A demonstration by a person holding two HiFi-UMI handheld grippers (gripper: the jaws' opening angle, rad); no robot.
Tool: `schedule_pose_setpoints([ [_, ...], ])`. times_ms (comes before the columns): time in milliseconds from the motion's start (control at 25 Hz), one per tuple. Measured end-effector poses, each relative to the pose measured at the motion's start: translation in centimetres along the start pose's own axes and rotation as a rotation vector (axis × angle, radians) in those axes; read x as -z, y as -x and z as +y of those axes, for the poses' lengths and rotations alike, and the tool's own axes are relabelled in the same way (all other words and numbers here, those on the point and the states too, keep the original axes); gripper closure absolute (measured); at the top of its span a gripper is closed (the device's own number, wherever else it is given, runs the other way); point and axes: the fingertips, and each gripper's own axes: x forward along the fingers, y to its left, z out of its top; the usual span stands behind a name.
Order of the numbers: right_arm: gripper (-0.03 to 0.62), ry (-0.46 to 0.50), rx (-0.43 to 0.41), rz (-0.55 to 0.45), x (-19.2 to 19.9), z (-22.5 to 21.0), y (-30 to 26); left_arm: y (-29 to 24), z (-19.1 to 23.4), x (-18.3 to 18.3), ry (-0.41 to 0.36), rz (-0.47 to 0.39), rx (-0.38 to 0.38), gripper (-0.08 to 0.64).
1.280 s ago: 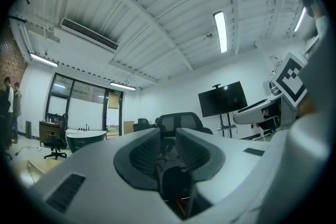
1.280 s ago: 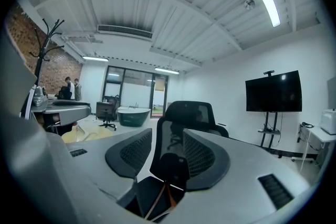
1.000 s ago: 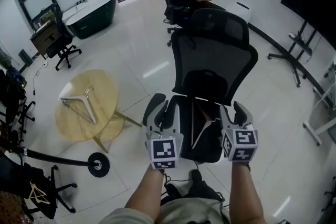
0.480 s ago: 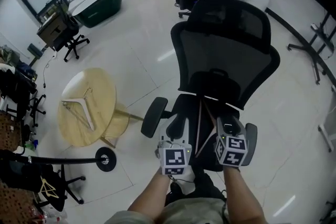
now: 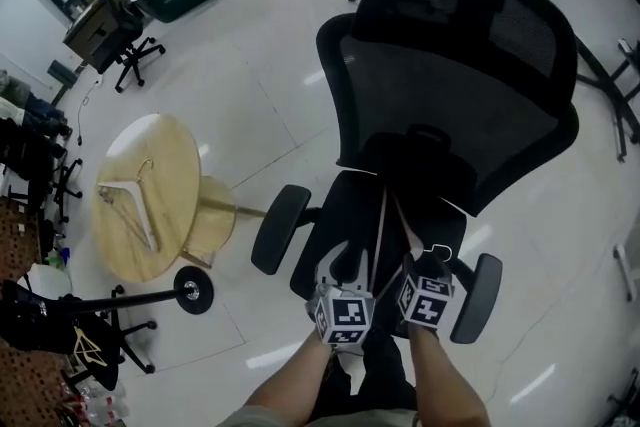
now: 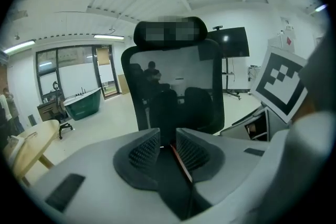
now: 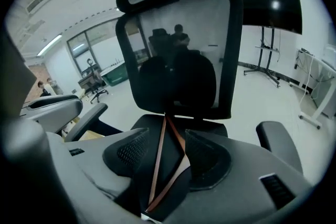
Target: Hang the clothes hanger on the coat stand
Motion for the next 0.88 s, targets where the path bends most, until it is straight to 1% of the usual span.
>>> schedule_pose_setpoints([
  [120, 0.403, -0.066, 0.024, 0.080, 2.9, -1.0, -5.1, -3.7, -0.1, 2.6, -0.025, 0.041, 0.017, 0.460],
  [280, 0.403, -0.167, 0.068, 0.217, 8.5, -3.5, -11.6, -7.6, -0.7, 5.7, -0.038, 0.079, 0.032, 0.460],
  [440, 0.403, -0.208, 0.117, 0.318, 12.6, -5.5, -16.6, -10.8, -1.1, 9.1, -0.040, 0.123, 0.046, 0.460],
  [560, 0.402, -0.221, 0.160, 0.373, 14.9, -7.2, -19.9, -13.3, -1.4, 11.7, -0.023, 0.152, 0.052, 0.460],
  [640, 0.402, -0.233, 0.174, 0.406, 16.1, -7.9, -21.8, -14.9, -1.7, 13.1, -0.013, 0.169, 0.057, 0.460],
  [840, 0.385, -0.270, 0.135, 0.418, 17.0, -7.7, -26.2, -18.6, -2.6, 16.1, -0.006, 0.206, 0.072, 0.460],
  [880, 0.385, -0.270, 0.140, 0.427, 17.3, -7.9, -26.8, -19.2, -2.8, 16.5, -0.007, 0.210, 0.075, 0.460],
])
